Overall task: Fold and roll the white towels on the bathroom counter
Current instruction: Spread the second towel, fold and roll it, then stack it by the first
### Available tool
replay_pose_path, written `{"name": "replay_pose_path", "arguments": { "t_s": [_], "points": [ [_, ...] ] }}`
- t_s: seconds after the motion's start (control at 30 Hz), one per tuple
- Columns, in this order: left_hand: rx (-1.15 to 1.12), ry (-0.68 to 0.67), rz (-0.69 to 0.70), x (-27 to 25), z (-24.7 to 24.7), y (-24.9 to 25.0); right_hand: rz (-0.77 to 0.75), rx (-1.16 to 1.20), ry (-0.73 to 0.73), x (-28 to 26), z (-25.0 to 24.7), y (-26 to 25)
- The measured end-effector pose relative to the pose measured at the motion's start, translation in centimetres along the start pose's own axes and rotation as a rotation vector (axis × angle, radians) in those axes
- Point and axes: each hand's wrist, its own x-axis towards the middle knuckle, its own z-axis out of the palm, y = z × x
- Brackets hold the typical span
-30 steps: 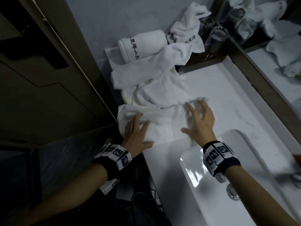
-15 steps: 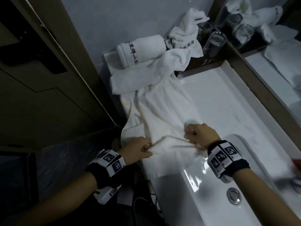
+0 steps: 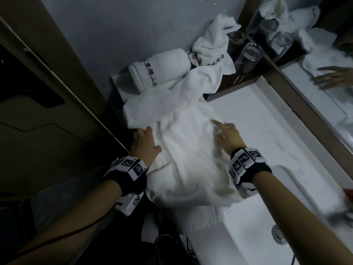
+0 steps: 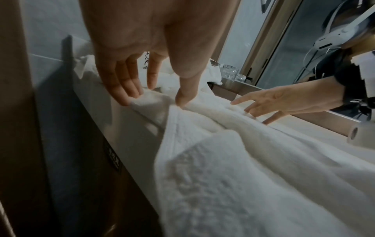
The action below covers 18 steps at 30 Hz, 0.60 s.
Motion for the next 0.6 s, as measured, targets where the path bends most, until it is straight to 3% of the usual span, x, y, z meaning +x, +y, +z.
{"name": "replay_pose_path", "arguments": {
  "t_s": [0.1, 0.17, 0.27, 0.33, 0.47, 0.53, 0.6],
  "points": [
    [-0.031, -0.02, 0.054, 1.0, -0.4, -0.8, 0.011, -0.116, -0.025, 1.1, -0.1, 0.0],
    [-0.206, 0.014, 0.057, 1.6, -1.3, -1.9, 0.007, -0.151, 0.013, 1.7, -0.5, 0.1],
    [-0.379, 0.135, -0.094, 2.4, -3.3, -4.5, 0.102, -0.171, 0.191, 2.5, -1.6, 1.1],
    [-0.388, 0.167, -0.153, 2.6, -4.2, -6.0, 0.209, -0.178, 0.233, 2.9, -2.2, 1.9],
    [-0.33, 0.026, -0.085, 2.7, -3.9, -6.1, 0.262, -0.312, 0.219, 3.9, -2.4, 1.3],
    [-0.35, 0.065, -0.08, 3.2, -3.7, -5.7, 0.227, -0.273, 0.258, 4.5, -2.5, 0.5],
    [-0.414, 0.19, -0.125, 4.1, -4.0, -5.2, 0.156, -0.072, 0.344, 5.1, -2.8, -0.6]
  ]
}}
